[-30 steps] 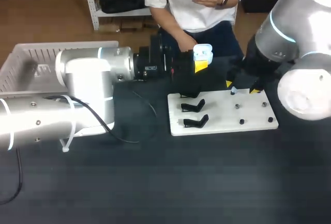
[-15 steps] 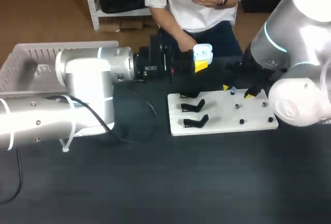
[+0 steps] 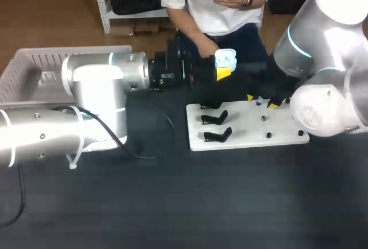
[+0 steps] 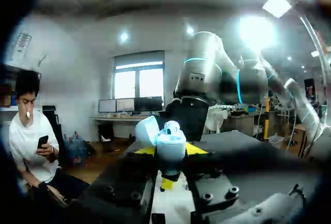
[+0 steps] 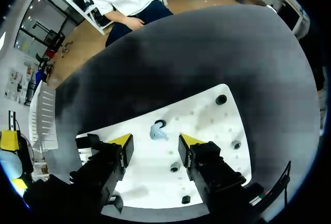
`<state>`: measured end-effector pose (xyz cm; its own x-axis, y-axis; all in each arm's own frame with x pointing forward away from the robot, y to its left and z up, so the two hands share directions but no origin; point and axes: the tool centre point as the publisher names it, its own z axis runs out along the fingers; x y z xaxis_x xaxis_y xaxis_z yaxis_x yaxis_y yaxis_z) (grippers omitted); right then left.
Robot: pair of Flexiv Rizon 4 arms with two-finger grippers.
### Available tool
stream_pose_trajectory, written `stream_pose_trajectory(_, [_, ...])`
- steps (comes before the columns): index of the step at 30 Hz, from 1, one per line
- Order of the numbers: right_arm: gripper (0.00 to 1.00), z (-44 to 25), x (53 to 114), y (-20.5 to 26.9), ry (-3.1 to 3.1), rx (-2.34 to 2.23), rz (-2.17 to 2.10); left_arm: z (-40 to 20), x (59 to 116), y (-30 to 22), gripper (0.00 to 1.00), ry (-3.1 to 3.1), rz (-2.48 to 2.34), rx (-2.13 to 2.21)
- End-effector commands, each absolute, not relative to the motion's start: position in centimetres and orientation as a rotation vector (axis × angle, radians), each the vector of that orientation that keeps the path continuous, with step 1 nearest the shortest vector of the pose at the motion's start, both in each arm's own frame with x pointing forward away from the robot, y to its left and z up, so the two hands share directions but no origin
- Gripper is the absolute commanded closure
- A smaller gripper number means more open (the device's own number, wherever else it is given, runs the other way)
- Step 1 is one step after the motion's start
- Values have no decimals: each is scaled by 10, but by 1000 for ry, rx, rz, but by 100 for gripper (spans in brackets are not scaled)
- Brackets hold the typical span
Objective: Pick up each earbud case from the left stands, insert the matching earbuds, close the lid, and place the case in the box.
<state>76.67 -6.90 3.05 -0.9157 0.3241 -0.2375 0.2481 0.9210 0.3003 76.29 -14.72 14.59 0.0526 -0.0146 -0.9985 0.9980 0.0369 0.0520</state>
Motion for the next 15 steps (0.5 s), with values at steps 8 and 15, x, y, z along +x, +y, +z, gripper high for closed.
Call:
stream_pose_trajectory(8, [51,29,772,-67,2806,426,375,145,761,-147,100,1171,-1145,1189])
stream_pose_trajectory(15, [53,26,772,-68,2811,421,371,145,761,-147,100,1171,-1145,1189])
